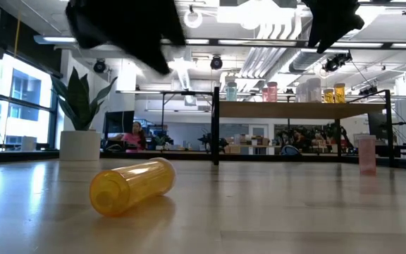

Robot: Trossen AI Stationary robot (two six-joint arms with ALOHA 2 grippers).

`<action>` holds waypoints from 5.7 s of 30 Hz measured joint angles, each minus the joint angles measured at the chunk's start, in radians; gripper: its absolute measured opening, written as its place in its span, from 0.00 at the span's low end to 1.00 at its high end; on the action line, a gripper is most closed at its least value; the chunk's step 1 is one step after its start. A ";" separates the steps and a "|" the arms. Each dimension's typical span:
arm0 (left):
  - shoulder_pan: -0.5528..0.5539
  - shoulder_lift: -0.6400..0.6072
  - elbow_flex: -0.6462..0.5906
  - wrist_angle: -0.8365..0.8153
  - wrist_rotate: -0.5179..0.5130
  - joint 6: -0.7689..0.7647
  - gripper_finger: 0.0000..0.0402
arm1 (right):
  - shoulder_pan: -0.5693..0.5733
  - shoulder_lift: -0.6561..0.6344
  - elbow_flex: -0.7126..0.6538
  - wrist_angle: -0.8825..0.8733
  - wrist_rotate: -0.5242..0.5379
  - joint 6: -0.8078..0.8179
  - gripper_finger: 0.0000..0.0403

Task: Pick and place medicine bottles onto shelf by color
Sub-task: Put the yellow pill bottle on the shelf aligned with the other yellow pill bottle

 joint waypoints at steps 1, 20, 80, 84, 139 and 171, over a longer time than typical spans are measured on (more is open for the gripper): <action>0.000 0.008 -0.001 -0.020 0.003 -0.016 0.43 | 0.000 0.000 0.000 0.000 0.000 0.001 0.49; 0.005 0.131 0.000 -0.008 0.049 -0.138 0.43 | 0.000 0.000 0.000 -0.003 0.000 0.001 0.49; 0.302 0.051 -0.001 0.526 0.307 0.852 0.20 | 0.620 0.002 -0.179 0.241 0.312 -0.045 0.49; 0.334 0.051 -0.001 0.584 0.306 0.890 0.20 | 0.697 0.002 -0.192 0.259 0.447 -0.027 0.49; 0.436 -0.263 -0.604 1.166 0.484 1.024 0.20 | 0.762 0.315 -0.191 0.833 0.415 -0.557 0.49; 0.415 -0.261 -0.602 1.233 0.417 1.074 0.20 | 0.620 0.315 -0.191 0.970 0.127 -0.619 0.38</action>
